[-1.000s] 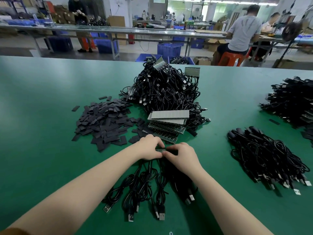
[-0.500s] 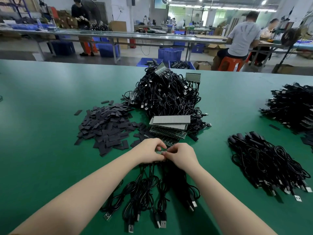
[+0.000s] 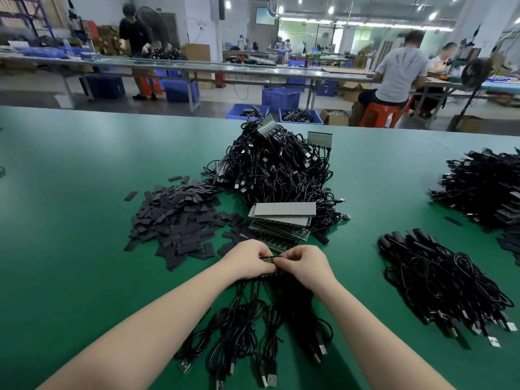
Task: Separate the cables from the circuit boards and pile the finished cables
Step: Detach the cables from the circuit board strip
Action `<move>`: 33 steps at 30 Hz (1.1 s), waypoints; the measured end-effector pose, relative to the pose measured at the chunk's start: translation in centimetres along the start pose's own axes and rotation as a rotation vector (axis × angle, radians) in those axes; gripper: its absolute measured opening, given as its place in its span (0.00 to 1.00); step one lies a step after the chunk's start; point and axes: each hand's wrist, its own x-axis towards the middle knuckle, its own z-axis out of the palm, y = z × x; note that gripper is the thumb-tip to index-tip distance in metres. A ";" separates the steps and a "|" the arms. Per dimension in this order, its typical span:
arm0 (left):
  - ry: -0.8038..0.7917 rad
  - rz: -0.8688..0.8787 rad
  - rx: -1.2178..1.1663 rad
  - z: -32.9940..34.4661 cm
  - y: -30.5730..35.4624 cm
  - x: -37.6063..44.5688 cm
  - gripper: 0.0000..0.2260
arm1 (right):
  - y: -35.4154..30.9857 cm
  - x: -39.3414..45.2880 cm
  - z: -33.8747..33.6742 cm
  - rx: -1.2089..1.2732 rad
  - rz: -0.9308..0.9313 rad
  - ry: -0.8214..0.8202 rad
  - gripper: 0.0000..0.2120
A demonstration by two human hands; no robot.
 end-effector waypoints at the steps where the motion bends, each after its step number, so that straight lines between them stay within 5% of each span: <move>1: 0.009 -0.006 0.007 0.2 0.0 0.0 0.06 | 0.0 0.1 0.0 -0.027 -0.008 -0.004 0.07; 16: 0.037 -0.118 0.032 0.5 0.7 -0.2 0.15 | -0.4 0.1 0.6 -0.084 -0.008 0.044 0.11; 28: 0.009 -0.130 -0.010 0.4 0.7 -0.1 0.04 | -0.5 -0.7 1.3 -0.080 -0.047 0.119 0.07; 33: 0.079 -0.112 0.104 1.5 0.0 -0.3 0.18 | -0.2 -1.1 -0.1 0.071 -0.010 0.272 0.07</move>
